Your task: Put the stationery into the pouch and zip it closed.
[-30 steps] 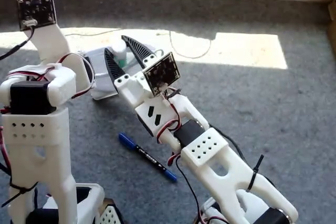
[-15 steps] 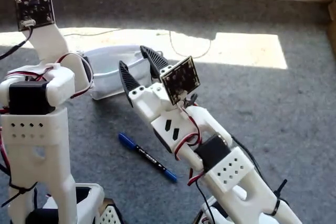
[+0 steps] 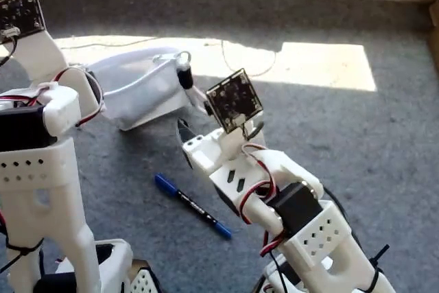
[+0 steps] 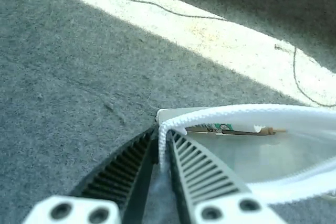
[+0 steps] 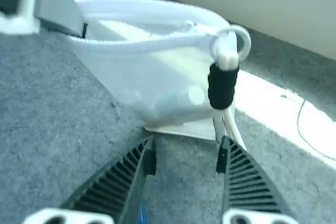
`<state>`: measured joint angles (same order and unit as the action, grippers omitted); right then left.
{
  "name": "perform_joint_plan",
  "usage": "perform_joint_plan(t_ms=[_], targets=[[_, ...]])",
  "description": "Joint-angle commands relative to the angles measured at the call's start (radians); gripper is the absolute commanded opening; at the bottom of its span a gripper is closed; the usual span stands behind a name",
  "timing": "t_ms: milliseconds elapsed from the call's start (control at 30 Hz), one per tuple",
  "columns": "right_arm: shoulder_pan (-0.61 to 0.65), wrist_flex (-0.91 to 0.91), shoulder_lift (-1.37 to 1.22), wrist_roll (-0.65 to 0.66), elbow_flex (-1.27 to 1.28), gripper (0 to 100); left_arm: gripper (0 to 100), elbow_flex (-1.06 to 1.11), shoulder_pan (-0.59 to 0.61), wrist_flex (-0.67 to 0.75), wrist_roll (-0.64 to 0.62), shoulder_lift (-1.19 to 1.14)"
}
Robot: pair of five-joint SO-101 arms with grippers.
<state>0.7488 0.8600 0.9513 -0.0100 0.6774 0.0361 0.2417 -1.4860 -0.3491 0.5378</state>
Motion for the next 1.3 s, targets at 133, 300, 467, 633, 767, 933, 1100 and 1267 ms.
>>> perform_joint_plan(t_ms=[133,300,467,633,767,933,1100,1267], targets=[[0.056,0.038,-0.015,-0.011,0.024,18.0,1,-0.012,0.047,0.031,-0.012,0.024],[0.101,0.031,-0.124,-0.011,0.045,18.0,1,-0.01,0.047,0.031,-0.012,0.024],[0.122,0.03,-0.229,-0.011,0.045,18.0,1,-0.008,0.048,0.031,-0.012,0.024],[0.15,0.028,-0.303,-0.008,0.045,18.0,1,-0.01,0.068,0.031,-0.012,0.024],[0.177,0.027,-0.369,-0.006,0.045,18.0,1,-0.012,0.097,0.031,-0.014,0.024],[0.18,-0.013,-0.464,-0.005,0.047,18.0,1,-0.01,0.099,0.031,-0.014,0.024],[0.182,-0.097,-0.57,-0.005,0.05,18.0,1,-0.005,0.099,0.031,-0.014,0.024],[0.189,-0.104,-0.68,-0.003,0.031,18.0,1,-0.002,0.099,0.031,-0.014,0.024]])
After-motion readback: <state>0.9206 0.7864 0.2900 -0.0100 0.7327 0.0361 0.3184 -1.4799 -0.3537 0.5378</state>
